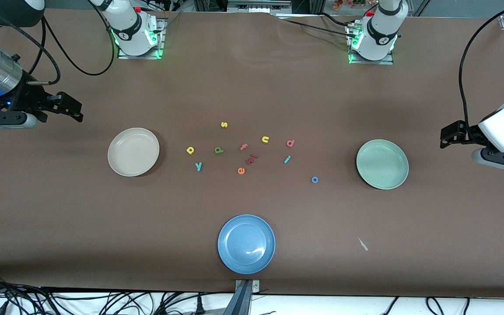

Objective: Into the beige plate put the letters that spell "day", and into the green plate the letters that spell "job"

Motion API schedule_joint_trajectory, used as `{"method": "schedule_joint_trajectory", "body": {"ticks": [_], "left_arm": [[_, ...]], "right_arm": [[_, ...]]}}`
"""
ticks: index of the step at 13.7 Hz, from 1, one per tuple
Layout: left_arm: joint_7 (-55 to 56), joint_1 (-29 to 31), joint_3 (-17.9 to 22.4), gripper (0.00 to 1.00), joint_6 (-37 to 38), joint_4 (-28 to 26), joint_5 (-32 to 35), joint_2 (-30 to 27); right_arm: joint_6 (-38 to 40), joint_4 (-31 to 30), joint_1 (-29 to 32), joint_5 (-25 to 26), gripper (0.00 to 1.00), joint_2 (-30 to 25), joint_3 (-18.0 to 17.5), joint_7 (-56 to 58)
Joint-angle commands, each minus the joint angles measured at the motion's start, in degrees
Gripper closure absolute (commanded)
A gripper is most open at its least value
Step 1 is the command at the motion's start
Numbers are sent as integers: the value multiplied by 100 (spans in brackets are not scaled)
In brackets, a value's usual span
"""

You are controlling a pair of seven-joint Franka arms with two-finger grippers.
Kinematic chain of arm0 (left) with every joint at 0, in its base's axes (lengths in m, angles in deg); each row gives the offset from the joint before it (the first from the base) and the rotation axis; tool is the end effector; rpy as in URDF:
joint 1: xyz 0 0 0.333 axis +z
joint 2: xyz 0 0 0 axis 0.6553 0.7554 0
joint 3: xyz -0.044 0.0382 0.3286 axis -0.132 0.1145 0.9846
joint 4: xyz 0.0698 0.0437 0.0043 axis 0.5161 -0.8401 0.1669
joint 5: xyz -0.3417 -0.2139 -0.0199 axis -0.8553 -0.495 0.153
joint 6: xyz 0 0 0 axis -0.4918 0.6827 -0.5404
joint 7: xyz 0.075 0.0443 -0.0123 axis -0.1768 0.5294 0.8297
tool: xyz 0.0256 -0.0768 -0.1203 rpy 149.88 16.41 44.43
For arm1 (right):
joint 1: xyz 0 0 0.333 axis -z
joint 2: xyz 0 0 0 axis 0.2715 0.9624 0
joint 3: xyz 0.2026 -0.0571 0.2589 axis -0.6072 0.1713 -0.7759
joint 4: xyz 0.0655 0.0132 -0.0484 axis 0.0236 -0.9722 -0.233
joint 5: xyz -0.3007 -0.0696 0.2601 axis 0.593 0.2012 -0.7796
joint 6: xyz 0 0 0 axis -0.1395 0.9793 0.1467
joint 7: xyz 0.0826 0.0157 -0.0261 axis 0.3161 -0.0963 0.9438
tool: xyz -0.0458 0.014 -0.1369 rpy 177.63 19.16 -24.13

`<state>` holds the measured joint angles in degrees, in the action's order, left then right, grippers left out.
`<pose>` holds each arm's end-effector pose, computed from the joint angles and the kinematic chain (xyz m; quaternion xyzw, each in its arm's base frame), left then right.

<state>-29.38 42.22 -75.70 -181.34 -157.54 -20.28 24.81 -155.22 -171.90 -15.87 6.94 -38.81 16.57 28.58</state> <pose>0.6477 -0.0072 0.5403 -0.9908 0.1324 0.0190 0.0190 0.5761 0.0558 0.5471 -0.9998 -0.0040 -0.0111 0.0128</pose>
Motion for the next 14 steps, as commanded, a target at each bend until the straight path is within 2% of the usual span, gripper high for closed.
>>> {"method": "schedule_joint_trajectory", "body": {"ticks": [1, 6, 9, 14], "left_arm": [[-129, -13, 48, 0, 94, 91, -68, 10], [160, 31, 74, 0, 94, 56, -69, 37], [1126, 22, 74, 0, 112, 21, -60, 37], [1154, 31, 56, 0, 121, 3, -148, 46]], "right_arm": [[103, 117, 20, 39, 0, 31, -26, 42], [103, 117, 20, 39, 0, 31, -26, 42], [103, 117, 20, 39, 0, 40, -26, 42], [103, 117, 20, 39, 0, 31, -26, 42]]}}
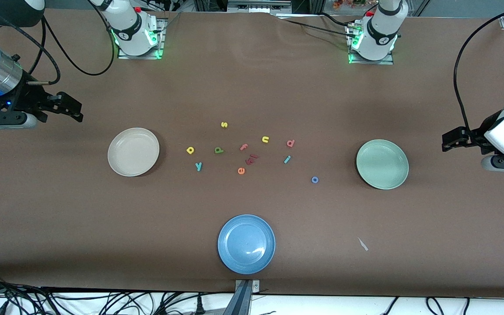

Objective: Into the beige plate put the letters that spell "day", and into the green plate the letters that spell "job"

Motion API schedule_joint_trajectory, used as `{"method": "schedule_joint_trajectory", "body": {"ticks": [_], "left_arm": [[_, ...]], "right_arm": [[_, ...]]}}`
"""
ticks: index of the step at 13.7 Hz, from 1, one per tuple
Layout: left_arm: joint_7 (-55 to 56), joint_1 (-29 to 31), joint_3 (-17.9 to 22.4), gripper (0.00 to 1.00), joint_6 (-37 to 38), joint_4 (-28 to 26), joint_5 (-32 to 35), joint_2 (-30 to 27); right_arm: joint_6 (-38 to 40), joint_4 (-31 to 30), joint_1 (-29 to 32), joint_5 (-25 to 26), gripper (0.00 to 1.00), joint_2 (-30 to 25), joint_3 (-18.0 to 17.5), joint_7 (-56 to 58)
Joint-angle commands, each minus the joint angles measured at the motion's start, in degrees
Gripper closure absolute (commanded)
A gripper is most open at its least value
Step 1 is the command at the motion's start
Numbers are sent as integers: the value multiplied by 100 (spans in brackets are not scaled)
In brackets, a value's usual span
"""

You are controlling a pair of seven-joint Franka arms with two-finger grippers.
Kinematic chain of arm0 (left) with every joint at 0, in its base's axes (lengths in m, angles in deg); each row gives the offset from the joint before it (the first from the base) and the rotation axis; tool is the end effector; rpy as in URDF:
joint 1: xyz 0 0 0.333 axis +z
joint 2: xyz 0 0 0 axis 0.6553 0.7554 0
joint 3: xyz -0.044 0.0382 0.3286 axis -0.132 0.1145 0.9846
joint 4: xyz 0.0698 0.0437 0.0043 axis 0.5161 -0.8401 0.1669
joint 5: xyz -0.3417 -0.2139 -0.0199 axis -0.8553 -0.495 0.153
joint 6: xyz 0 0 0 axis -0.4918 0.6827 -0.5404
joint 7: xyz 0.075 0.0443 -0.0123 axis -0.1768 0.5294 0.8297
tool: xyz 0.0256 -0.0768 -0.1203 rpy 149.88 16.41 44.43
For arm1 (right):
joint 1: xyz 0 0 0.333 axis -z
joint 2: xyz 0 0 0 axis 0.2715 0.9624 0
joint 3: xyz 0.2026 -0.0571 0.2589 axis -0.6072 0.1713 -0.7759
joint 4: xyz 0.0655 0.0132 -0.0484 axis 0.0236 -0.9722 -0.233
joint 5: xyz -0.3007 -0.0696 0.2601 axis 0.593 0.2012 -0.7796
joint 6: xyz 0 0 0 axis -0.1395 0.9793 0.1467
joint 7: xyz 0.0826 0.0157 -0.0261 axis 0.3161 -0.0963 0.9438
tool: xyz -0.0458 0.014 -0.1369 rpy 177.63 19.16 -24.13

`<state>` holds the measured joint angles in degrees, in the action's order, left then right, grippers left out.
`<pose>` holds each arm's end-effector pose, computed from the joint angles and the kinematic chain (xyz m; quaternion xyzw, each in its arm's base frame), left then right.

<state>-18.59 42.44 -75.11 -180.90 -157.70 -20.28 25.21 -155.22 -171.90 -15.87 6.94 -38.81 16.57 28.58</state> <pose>0.6478 0.0012 0.5337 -0.9989 0.0318 0.0261 0.0216 0.5761 0.0558 0.5471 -0.9998 -0.0040 -0.0111 0.0128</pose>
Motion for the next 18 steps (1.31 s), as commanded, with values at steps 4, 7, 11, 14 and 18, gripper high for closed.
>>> {"method": "schedule_joint_trajectory", "body": {"ticks": [4, 7, 11, 14, 18], "left_arm": [[92, 149, 24, 0, 77, 10, -578, 6], [83, 167, 24, 0, 86, -34, -578, 6], [100, 193, 24, 0, 86, -43, -570, 6], [83, 185, 6, 0, 182, -77, -578, 6], [100, 193, 6, 0, 192, -78, -578, 76]], "right_arm": [[102, 117, 20, 39, 0, 39, -26, 42], [102, 117, 20, 30, 0, 39, -26, 33], [111, 117, 20, 30, 0, 39, -26, 42], [111, 117, 20, 30, 0, 30, -26, 42], [111, 117, 20, 30, 0, 39, -26, 42]]}}
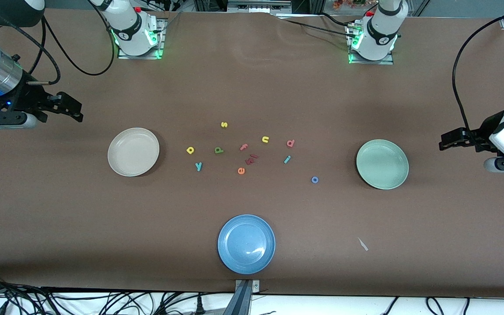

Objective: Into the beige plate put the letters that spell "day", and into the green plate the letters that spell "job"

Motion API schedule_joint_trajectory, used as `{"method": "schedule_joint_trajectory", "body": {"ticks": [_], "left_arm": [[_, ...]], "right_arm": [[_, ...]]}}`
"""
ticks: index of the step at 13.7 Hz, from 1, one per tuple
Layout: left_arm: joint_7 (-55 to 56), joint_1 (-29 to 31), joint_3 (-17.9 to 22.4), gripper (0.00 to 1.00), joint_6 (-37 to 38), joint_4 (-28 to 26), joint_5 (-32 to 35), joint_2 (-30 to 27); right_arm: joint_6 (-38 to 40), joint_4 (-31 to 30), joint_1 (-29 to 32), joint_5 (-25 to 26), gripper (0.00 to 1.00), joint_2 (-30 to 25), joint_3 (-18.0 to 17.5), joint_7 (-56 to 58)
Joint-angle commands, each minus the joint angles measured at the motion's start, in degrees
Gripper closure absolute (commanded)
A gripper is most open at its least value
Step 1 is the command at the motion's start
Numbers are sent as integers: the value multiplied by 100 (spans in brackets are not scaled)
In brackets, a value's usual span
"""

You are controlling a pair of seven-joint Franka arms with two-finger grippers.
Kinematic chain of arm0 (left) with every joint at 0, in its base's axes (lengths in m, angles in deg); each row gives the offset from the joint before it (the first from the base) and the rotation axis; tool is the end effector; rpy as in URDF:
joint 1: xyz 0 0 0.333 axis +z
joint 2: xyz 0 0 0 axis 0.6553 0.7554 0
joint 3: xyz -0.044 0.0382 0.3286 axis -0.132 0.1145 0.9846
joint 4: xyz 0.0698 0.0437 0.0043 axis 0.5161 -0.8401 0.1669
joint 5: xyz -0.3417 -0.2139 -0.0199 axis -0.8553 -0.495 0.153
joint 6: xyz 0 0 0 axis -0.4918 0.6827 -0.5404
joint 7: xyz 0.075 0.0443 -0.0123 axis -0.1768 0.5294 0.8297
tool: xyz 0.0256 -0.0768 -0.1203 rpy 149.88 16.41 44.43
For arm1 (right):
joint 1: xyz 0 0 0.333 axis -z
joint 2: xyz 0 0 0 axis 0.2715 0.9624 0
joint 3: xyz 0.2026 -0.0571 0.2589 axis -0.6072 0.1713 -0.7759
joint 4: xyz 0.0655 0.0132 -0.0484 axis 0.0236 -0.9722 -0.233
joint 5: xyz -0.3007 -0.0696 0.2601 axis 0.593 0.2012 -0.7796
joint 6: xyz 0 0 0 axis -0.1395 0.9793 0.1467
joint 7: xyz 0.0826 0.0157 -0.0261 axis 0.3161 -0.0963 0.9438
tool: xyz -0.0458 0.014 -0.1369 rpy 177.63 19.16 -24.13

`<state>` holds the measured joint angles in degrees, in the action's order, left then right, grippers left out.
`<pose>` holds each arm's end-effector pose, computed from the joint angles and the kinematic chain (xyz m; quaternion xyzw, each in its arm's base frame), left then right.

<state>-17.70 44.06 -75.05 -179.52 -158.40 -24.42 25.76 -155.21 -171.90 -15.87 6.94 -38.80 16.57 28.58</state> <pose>0.6446 0.0098 0.5198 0.9987 -0.0074 -0.0483 0.0152 0.5761 0.0558 0.5469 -0.9999 -0.0040 -0.0109 0.0128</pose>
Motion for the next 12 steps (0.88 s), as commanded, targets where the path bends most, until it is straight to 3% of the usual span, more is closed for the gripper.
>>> {"method": "schedule_joint_trajectory", "body": {"ticks": [1, 9, 12], "left_arm": [[12, 31, 0, 0, 53, -8, -164, 21], [-6, 14, -8, 0, 70, -52, -173, 56], [12, -57, -17, 0, 70, -52, -173, 135]], "right_arm": [[111, 117, 20, 30, 0, 30, -26, 42], [163, 91, -119, 48, 0, 74, -34, 7], [347, 73, -392, 101, 0, 407, -34, -46]]}}
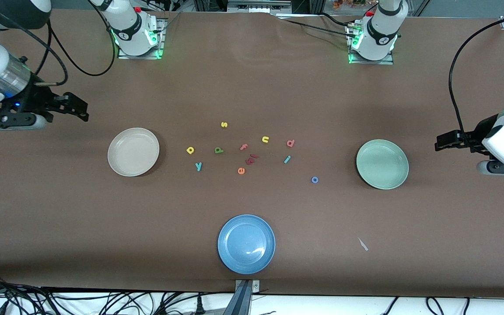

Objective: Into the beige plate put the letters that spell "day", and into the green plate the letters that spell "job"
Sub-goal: 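Reach the right gripper to the yellow letter while the left gripper reaches the blue ring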

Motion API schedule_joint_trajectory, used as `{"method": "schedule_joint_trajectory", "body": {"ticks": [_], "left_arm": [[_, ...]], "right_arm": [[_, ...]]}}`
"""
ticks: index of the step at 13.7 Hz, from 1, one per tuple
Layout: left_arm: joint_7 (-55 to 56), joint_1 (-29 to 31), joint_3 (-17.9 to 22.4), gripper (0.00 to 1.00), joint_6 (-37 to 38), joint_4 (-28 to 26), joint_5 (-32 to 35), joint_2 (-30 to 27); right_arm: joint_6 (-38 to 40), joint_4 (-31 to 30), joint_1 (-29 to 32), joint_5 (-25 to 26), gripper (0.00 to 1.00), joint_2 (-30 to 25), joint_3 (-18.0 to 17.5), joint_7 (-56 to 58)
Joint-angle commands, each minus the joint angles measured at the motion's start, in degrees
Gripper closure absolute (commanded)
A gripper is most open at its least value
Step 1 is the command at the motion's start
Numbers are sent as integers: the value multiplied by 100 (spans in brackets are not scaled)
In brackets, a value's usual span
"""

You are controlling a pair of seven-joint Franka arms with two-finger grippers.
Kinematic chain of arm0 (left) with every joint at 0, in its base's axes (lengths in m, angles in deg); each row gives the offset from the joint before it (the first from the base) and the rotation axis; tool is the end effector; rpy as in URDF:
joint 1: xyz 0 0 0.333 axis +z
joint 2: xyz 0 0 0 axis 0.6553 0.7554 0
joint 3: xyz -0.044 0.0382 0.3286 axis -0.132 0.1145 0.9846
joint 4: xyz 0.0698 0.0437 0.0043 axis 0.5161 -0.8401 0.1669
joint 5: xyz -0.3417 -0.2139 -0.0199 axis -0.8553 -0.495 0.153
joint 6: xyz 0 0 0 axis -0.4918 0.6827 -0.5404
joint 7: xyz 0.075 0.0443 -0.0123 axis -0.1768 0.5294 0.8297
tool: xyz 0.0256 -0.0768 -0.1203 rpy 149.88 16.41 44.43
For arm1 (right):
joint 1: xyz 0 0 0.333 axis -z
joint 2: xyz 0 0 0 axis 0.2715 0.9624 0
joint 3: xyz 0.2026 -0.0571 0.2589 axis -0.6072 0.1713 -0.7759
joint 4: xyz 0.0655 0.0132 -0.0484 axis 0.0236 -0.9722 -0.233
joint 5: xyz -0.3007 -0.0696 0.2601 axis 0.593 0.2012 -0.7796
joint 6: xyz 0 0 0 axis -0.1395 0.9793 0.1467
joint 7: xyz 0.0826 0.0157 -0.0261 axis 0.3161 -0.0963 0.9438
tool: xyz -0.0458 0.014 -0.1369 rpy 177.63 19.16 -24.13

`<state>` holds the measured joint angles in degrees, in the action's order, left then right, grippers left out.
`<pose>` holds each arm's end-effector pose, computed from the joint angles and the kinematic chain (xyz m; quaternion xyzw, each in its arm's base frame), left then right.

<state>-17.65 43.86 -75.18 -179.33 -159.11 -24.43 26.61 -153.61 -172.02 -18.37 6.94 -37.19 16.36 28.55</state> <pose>0.6453 0.0062 0.5041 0.9978 -0.0097 -0.0636 0.0160 0.5742 0.0827 0.5273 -0.9994 -0.0274 0.0184 0.0112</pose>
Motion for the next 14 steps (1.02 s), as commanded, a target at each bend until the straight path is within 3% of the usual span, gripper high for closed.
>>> {"method": "schedule_joint_trajectory", "body": {"ticks": [1, 4, 7, 11, 14], "left_arm": [[59, -63, -12, 0, 52, 19, -173, 68], [1214, -379, -12, 0, 43, 28, -417, 155], [2840, -783, -12, 0, -106, 142, -980, 717], [4678, -1557, -12, 0, -1493, 151, -981, 1586], [5559, -1890, -4, 0, -2275, 151, -964, 2185]], "right_arm": [[205, 85, -317, 100, 0, 395, -13, -43], [14, 59, -870, 92, 0, 1027, -13, -43], [-1187, -404, -1118, 65, 0, 1485, -22, -60], [-2780, -1206, -1390, 48, 1, 1845, -22, -428], [-3361, -1242, -1671, 48, 13, 2276, -13, -1472]]}}
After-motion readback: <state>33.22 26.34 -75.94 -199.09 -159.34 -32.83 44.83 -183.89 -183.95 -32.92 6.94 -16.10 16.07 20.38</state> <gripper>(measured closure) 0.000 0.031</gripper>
